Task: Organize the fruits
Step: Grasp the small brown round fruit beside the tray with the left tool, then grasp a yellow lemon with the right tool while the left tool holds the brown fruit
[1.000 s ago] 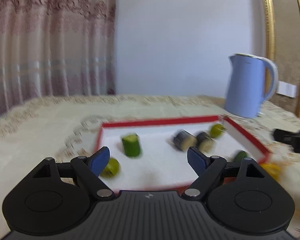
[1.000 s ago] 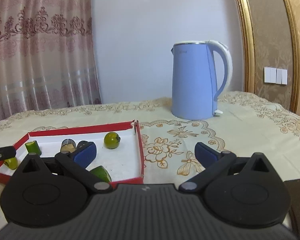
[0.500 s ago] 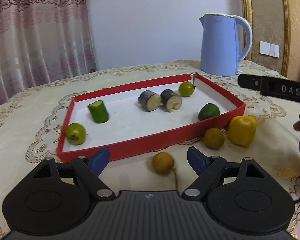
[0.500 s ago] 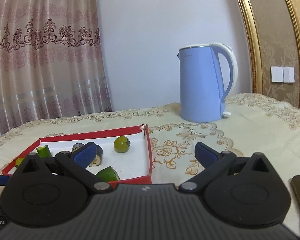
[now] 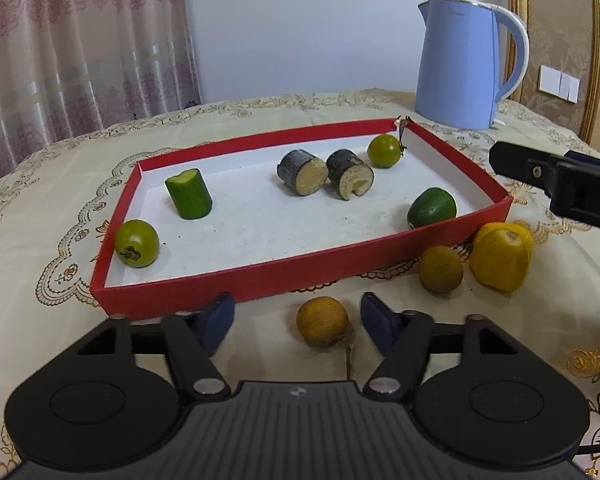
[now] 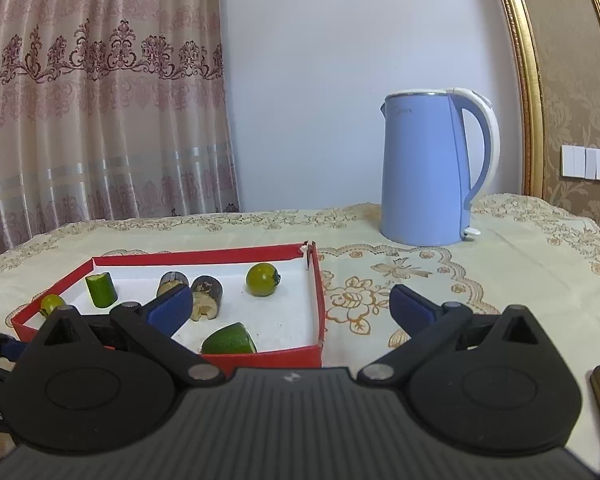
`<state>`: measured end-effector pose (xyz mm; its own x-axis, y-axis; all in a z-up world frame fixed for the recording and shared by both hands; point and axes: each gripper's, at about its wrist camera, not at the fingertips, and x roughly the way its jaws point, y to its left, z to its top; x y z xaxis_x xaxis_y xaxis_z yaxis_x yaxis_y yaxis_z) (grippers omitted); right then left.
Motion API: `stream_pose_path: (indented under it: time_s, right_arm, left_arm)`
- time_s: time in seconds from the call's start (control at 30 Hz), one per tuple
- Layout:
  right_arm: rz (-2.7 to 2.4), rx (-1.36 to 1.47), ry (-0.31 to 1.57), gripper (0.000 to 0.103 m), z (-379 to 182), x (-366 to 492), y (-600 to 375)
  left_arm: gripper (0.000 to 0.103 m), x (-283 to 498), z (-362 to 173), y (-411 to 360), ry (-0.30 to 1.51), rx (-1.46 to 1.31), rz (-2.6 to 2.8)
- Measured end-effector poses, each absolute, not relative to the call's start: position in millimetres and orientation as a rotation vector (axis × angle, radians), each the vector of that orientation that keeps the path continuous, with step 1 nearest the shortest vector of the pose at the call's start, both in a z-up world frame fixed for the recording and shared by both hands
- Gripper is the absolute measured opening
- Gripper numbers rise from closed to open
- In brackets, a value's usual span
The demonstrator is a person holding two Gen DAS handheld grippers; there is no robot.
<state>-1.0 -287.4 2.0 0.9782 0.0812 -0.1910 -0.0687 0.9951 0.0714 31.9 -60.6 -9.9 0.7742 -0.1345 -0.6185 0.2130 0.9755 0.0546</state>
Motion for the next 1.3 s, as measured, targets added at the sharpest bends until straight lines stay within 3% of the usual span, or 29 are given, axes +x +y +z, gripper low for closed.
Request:
stream_pose_path:
  time_s: [0.2, 0.8, 0.93, 0.97, 1.0, 1.13, 1.3]
  right_arm:
    - [0.077, 0.072, 0.203, 0.103, 2.0, 0.4, -289.0]
    - [0.134, 0.232, 0.160, 0.103, 3.4, -10.2, -323.3]
    - [0.165, 0.060, 0.171, 0.103, 7.5, -27.7, -305.4]
    - [0.152, -0.028, 0.196, 0.100, 7.8, -30.0, -295.9]
    - [0.144, -0.089, 0.216, 0.088, 7.5, -30.9, -288.3]
    - [0.315, -0.148, 0.308, 0.061, 4.6, -29.8, -273.0]
    - [0.330, -0.243, 0.394, 0.046, -3.4, -16.0, -257.6]
  left_arm:
    - [0.026, 33.0, -11.5, -63.5, 0.681, 0.106, -0.234]
    - [0.026, 15.7, -9.3, -16.0, 0.641, 0.088, -0.144]
    - [0.026, 18.2, -14.0, -11.5, 0.647, 0.077, -0.142]
    - [0.026, 17.8, -14.2, -12.1, 0.645, 0.081, -0.142]
    - [0.026, 16.9, -14.3, -12.7, 0.641, 0.085, -0.142]
    - [0.026, 14.8, -16.7, -14.7, 0.625, 0.096, -0.140]
    - [0.026, 13.4, -16.8, -14.5, 0.623, 0.097, -0.141]
